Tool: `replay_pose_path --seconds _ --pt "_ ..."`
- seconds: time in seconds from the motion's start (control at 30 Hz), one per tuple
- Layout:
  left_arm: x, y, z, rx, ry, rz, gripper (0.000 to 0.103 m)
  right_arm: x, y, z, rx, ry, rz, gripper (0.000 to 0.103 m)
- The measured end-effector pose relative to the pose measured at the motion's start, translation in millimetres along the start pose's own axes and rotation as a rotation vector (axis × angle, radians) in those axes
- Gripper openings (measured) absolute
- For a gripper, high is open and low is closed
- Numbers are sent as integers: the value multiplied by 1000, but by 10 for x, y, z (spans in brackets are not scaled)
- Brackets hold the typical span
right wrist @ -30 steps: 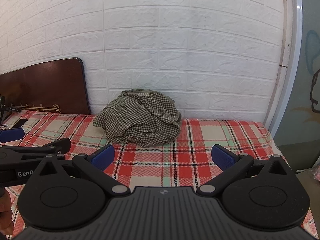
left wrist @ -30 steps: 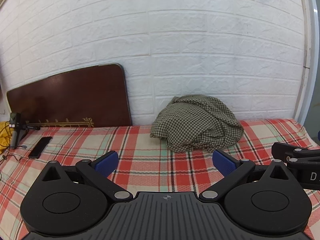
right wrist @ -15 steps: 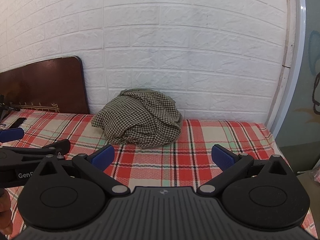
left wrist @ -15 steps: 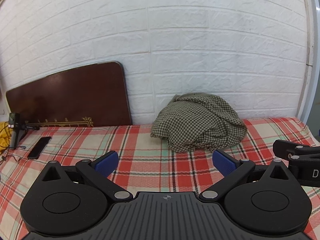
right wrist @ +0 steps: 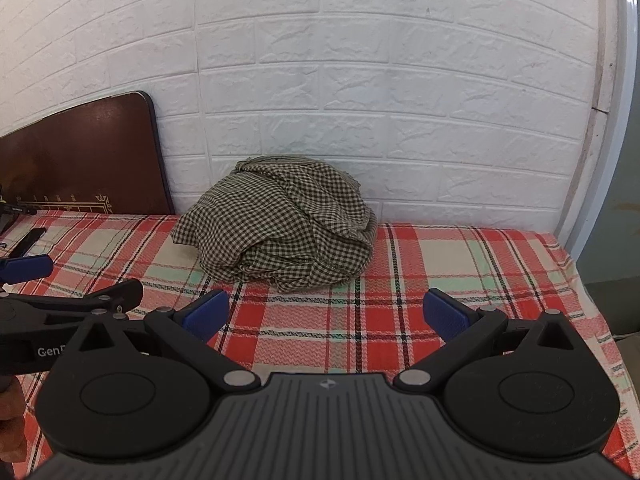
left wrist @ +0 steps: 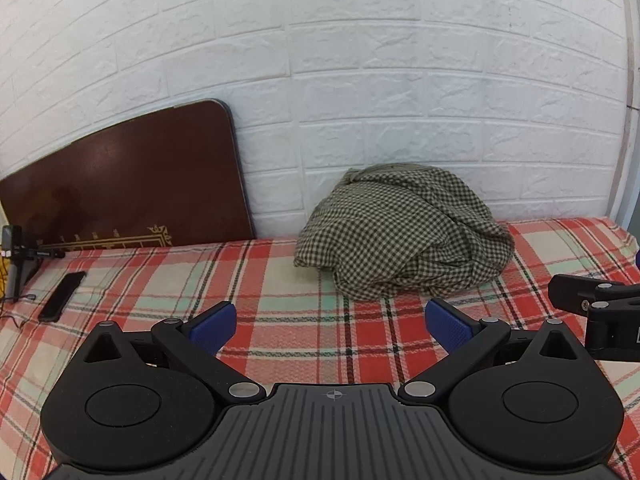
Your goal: Fold clothes
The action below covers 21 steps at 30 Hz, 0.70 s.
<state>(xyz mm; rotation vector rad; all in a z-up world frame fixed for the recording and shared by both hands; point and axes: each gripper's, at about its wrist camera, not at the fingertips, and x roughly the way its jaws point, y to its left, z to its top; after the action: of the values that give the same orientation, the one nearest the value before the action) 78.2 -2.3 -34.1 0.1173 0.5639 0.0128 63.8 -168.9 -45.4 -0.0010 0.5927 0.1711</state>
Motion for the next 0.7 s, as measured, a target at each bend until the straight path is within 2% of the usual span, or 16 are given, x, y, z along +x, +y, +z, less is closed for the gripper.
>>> replay_pose_path --seconds 0.27,0.43,0.53,0.7 --pt "766 39 176 -33 57 -12 103 648 -138 231 -11 -41 42 101" --pt "1271 -2 320 -13 72 9 103 1231 -290 330 4 -10 44 100" --pt "1500 -42 369 -3 65 22 103 1581 -382 388 14 9 45 95" --pt "1828 -57 382 -37 98 -16 103 1994 -494 364 96 70 111 85"
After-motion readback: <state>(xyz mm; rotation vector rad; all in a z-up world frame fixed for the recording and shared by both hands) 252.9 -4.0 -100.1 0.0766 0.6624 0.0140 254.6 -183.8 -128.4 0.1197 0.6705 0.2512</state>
